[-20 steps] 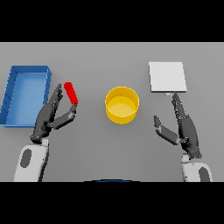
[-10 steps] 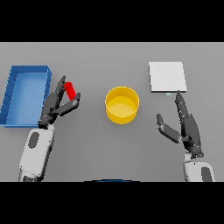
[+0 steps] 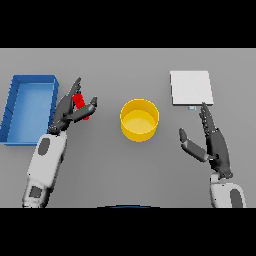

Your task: Pick up the red beaker and tilt it to pour out 1 green nut into yellow bowl. Pick up the yellow bowl and place it on the metallic measuring scale.

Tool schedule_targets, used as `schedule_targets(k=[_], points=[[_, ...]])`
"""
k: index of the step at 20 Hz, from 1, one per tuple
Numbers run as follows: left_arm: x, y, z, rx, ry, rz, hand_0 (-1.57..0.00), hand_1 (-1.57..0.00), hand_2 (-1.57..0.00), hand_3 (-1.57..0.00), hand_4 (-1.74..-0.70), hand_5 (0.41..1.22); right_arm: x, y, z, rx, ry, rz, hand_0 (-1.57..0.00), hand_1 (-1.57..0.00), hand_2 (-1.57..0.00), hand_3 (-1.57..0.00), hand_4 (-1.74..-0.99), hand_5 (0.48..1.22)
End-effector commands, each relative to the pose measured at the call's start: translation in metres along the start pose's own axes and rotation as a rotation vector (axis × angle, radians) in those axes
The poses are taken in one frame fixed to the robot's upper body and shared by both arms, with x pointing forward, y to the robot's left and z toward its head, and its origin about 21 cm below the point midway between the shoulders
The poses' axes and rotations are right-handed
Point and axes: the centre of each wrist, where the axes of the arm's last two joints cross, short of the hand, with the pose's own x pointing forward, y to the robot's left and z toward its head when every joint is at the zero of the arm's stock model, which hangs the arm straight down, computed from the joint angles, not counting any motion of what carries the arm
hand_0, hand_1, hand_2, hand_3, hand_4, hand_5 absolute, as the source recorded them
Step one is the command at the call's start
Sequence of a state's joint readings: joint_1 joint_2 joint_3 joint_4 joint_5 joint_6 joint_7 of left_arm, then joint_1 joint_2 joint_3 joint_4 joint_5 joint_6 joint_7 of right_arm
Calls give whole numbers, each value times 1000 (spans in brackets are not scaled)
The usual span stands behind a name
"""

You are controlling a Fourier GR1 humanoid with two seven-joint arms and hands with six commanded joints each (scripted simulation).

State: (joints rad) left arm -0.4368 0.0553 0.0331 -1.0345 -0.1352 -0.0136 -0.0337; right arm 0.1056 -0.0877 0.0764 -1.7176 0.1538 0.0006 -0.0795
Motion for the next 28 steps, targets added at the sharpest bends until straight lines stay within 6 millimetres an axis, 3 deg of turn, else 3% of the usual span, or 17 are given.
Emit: schedule_targets(k=[1,3,4,5,6,8,12,17,22,28], points=[[1,0,-4,-2,-18,-2,1,1,1,1,-1343,725,0,4,3,5,-10,-8,1,1,1,1,-1305,681],[-3,-4,-5,5,-34,18,1,1,-30,-3,-1389,752,0,1,4,-2,-13,3,1,1,1,1,-1295,683],[-1,-3,-8,16,-31,29,-81,-84,-122,-75,-1416,770,1,0,4,-6,-15,8,1,1,1,1,-1291,684],[-5,-8,-7,26,-26,50,-253,-276,-307,-220,-1444,795,1,1,6,-2,-15,9,1,1,1,1,-1289,684],[-4,-10,-8,36,-22,60,-458,-483,-501,-490,-1443,881,1,2,4,2,-9,15,1,1,1,1,-1286,685],[-3,-16,-10,71,-26,20,-859,-875,-886,-879,-1439,1003,-1,0,5,2,-6,12,1,1,1,1,-1283,683],[-4,-20,-12,76,-52,8,-1279,-1286,-1290,-1288,-1447,1132,-1,2,1,11,-10,3,1,1,1,1,-1293,682],[-2,-20,-12,95,-110,32,-1475,-1478,-1479,-1478,-1645,1112,-3,3,-2,23,-27,12,1,1,1,1,-1281,676],[27,-13,-11,122,-205,-14,-1540,-1540,-1541,-1541,-1709,1097,1,11,0,30,-48,28,1,1,1,1,-1255,672],[75,-19,-13,-35,-244,-374,-1563,-1563,-1563,-1563,-1733,1121,5,9,3,17,-42,76,1,1,1,1,-1243,691]])
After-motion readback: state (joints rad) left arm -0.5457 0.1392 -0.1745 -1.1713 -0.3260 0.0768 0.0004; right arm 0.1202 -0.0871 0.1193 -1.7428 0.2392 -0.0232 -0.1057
